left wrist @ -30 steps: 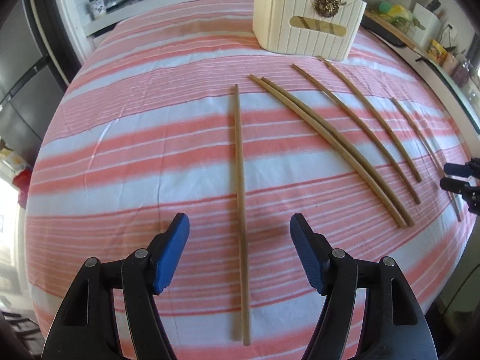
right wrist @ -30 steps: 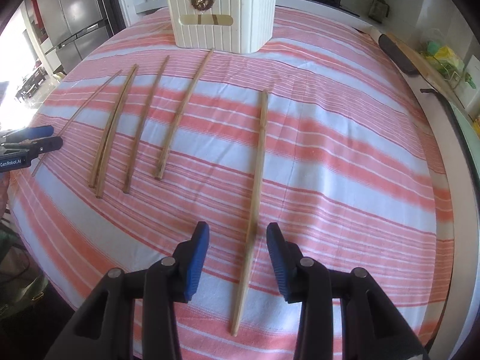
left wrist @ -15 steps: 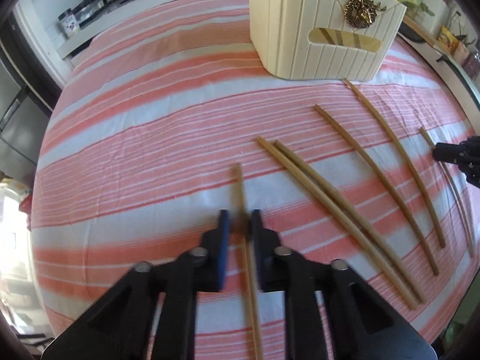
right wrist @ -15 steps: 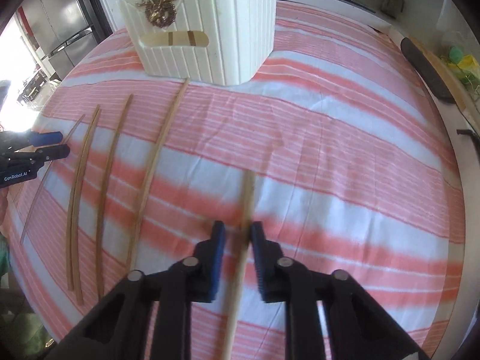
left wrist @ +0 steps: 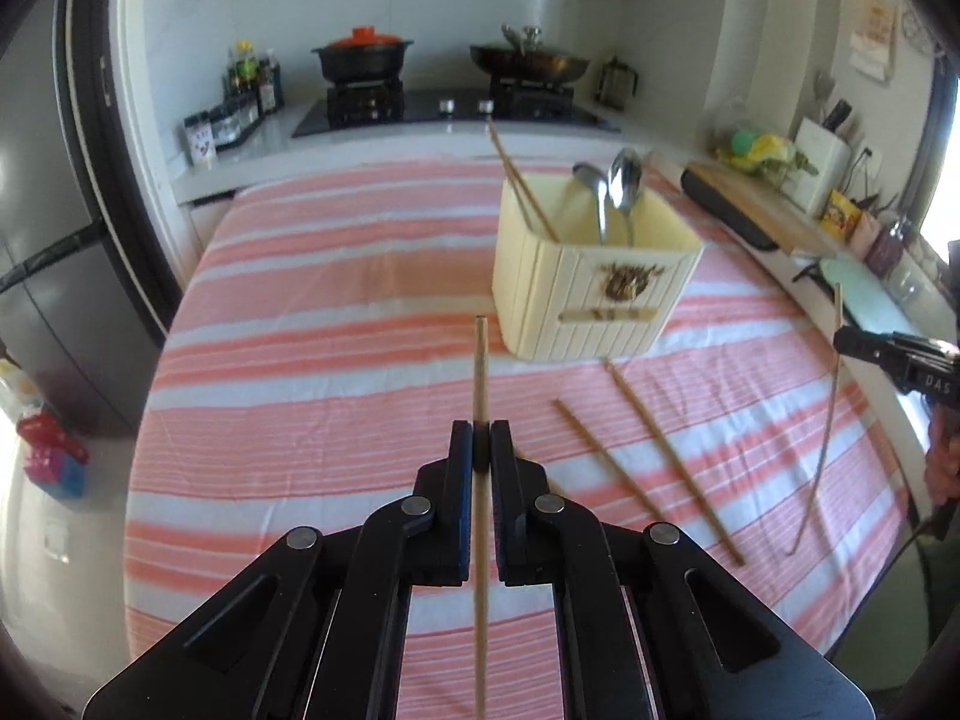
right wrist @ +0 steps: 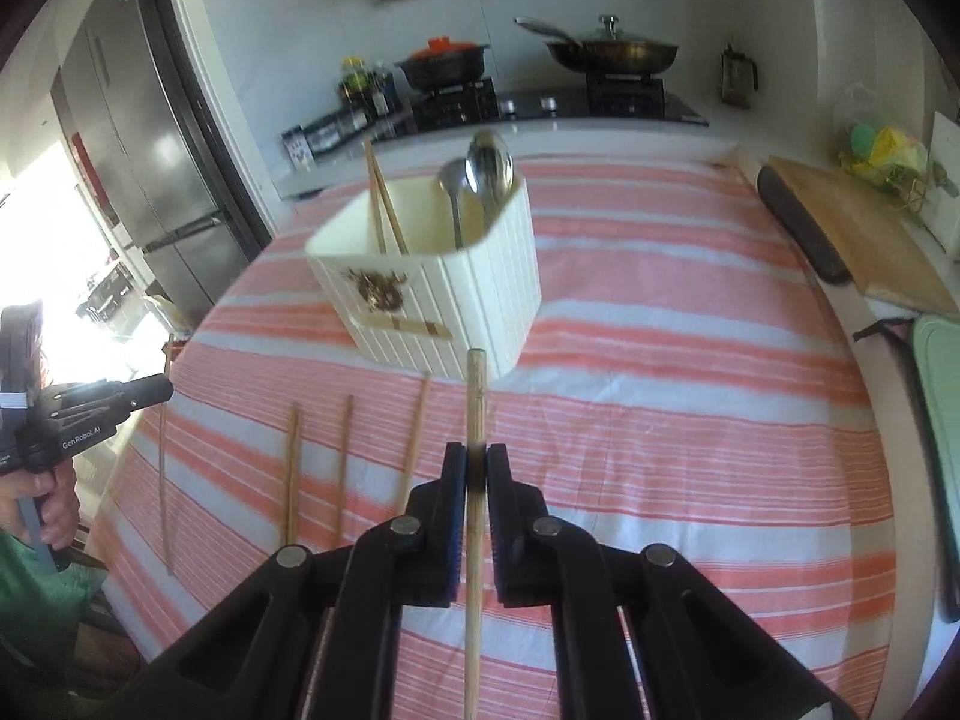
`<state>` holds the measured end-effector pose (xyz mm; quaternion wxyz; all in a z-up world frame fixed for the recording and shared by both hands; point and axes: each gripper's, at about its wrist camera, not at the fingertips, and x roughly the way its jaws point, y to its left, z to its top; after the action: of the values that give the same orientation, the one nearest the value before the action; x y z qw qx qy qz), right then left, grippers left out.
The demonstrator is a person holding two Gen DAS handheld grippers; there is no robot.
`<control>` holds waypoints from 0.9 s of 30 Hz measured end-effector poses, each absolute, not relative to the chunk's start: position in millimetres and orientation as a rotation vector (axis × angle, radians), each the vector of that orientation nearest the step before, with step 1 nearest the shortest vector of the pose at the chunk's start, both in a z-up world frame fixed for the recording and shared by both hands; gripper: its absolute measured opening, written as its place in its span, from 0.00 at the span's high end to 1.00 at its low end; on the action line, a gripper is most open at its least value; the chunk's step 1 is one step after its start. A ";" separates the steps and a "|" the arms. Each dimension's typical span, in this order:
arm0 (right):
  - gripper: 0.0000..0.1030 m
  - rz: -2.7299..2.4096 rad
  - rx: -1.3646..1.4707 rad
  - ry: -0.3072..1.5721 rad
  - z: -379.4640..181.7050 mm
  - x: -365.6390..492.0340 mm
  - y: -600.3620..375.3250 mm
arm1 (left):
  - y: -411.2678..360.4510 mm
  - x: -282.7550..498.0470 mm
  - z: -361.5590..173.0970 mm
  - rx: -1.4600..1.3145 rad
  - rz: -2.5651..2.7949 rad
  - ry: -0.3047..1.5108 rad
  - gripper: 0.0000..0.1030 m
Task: Organize utensils
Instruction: 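Lift both held chopsticks up over the white caddy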
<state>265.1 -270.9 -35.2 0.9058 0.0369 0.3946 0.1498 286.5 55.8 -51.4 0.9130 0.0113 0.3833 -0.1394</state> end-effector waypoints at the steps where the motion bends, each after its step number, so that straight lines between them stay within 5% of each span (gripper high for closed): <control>1: 0.93 0.312 0.075 0.789 -26.2 258.8 -270.8 | 56.3 284.4 -40.9 0.011 -0.293 0.762 0.96; 17: 0.93 0.286 0.024 0.373 132.6 333.8 -246.7 | 31.4 380.5 109.6 -0.134 -0.339 0.427 0.96; 22: 0.93 0.282 0.027 0.373 126.9 383.0 -238.8 | -0.3 432.1 95.4 -0.111 -0.340 0.485 0.96; 27: 0.93 0.306 0.055 0.572 77.1 431.4 -234.6 | -27.4 474.8 45.6 -0.098 -0.362 0.666 0.96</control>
<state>431.4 -234.6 77.1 0.9476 0.0269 0.2808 0.1503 474.8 -27.4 45.6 0.9277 -0.0477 0.3252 -0.1769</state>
